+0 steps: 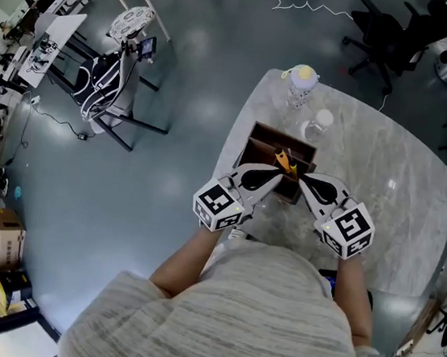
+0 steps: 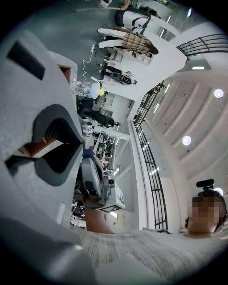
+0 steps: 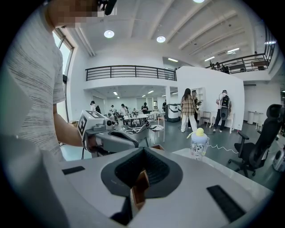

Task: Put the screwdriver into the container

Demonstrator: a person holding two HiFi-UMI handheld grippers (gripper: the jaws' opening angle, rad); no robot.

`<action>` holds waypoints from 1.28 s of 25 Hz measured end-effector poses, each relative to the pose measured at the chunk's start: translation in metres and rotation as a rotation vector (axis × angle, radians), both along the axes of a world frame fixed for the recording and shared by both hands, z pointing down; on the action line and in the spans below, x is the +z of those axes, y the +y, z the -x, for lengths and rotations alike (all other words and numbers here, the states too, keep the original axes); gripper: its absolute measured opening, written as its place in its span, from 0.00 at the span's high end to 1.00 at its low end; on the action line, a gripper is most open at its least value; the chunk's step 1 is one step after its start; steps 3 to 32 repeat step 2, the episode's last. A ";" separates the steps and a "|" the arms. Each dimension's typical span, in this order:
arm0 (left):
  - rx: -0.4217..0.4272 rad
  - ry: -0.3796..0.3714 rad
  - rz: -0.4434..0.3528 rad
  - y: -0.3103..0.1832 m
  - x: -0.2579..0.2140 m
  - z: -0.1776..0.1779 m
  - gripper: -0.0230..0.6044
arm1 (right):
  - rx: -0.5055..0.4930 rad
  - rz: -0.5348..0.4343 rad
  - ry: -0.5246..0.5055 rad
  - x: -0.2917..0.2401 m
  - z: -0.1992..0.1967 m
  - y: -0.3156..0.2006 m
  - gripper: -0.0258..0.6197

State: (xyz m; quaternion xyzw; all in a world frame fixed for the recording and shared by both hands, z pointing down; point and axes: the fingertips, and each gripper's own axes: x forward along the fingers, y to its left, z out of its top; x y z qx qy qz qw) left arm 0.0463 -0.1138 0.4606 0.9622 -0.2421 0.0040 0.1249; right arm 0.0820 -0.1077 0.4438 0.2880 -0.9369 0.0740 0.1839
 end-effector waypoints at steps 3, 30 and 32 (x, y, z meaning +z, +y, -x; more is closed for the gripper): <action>-0.001 -0.001 0.000 0.000 0.001 0.000 0.94 | -0.002 0.002 0.000 0.001 0.000 0.001 0.94; -0.001 -0.001 0.000 0.000 0.001 0.000 0.94 | -0.002 0.002 0.000 0.001 0.000 0.001 0.94; -0.001 -0.001 0.000 0.000 0.001 0.000 0.94 | -0.002 0.002 0.000 0.001 0.000 0.001 0.94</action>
